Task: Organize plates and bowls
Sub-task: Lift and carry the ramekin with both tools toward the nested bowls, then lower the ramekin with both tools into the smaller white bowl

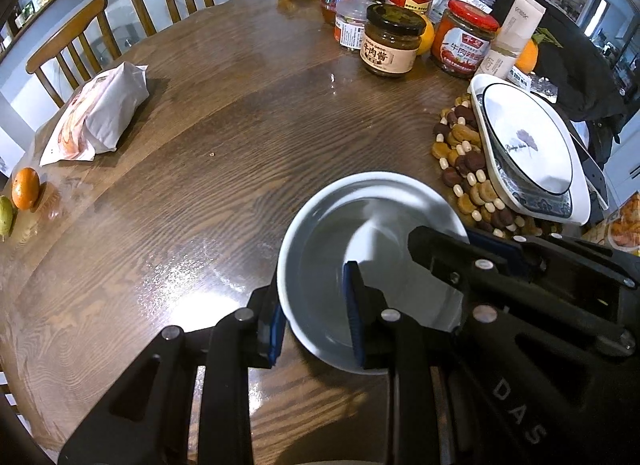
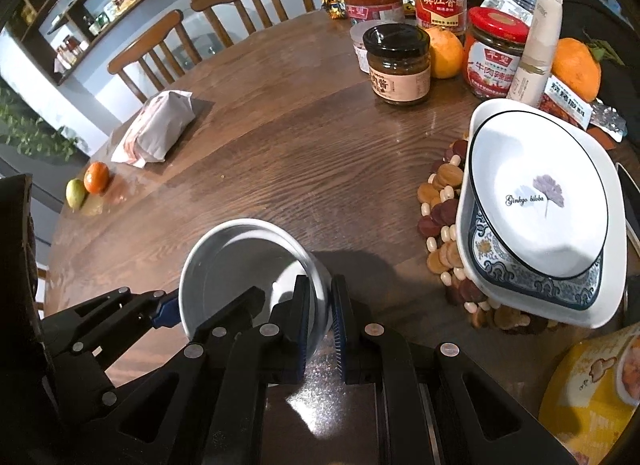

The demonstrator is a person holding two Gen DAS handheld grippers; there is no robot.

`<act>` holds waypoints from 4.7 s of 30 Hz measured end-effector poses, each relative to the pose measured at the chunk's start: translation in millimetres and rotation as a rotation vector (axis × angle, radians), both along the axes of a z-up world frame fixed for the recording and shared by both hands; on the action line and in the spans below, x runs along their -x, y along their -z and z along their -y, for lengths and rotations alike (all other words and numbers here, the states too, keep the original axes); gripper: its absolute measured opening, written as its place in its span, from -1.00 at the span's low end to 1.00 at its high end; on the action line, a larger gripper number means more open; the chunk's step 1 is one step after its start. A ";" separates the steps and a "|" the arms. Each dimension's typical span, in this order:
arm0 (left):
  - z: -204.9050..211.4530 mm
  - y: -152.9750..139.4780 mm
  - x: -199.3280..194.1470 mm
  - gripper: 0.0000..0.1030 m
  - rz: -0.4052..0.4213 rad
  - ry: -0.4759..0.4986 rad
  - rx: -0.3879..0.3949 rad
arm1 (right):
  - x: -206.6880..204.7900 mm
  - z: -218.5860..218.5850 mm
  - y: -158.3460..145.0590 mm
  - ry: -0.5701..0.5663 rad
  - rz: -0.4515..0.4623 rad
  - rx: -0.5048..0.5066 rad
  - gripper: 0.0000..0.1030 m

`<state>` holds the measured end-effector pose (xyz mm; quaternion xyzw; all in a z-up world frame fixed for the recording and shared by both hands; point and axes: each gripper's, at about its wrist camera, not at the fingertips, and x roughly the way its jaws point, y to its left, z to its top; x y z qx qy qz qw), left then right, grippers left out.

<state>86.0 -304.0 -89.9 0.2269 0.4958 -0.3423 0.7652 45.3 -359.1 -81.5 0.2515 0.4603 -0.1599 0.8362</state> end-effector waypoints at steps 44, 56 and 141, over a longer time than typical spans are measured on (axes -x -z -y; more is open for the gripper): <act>-39.0 -31.0 25.1 -0.53 0.084 -0.074 0.021 | 20.4 -33.8 -27.6 -0.063 0.091 0.017 -0.74; -47.3 -37.5 33.4 -0.53 0.100 -0.077 0.034 | 30.6 -42.4 -33.0 -0.057 0.111 0.026 -0.74; -132.7 -52.1 119.1 -0.53 0.141 -0.209 0.045 | 109.7 -131.0 -51.0 -0.213 0.136 0.058 -0.74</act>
